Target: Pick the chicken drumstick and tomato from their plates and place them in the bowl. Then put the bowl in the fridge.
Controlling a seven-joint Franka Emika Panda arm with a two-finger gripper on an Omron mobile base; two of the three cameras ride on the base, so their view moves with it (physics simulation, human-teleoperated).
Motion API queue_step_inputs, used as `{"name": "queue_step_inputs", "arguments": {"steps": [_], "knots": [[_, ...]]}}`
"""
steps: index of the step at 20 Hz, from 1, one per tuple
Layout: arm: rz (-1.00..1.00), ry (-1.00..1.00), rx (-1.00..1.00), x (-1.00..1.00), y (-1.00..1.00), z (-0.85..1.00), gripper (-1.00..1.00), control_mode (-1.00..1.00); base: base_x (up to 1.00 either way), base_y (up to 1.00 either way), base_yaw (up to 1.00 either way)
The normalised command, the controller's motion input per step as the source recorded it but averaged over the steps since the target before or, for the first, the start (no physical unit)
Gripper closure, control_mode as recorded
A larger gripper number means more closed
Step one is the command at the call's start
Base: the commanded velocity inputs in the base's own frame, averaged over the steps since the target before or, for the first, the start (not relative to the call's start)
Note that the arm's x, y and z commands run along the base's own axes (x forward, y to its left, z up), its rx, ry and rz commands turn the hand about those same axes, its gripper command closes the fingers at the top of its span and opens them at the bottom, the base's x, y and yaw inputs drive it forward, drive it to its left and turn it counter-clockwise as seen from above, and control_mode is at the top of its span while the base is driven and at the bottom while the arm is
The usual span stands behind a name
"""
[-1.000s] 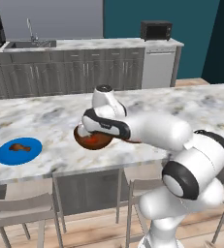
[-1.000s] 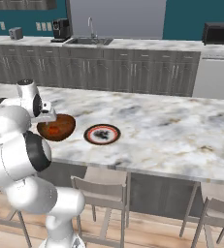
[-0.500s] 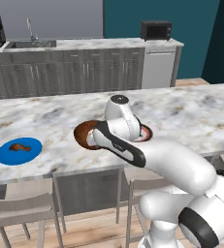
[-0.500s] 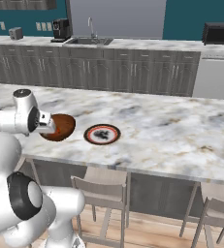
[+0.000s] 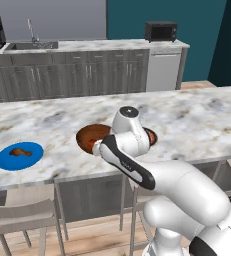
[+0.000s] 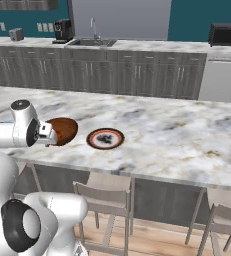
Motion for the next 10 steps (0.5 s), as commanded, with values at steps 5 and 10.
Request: {"name": "queue_step_inputs", "arguments": {"steps": [5,10], "knots": [[0.00,0.00,0.00,0.00,0.00,0.00,-1.00,-1.00,0.00,0.00,0.00],[0.00,0.00,0.00,0.00,0.00,0.00,-1.00,-1.00,0.00,0.00,0.00]]}}
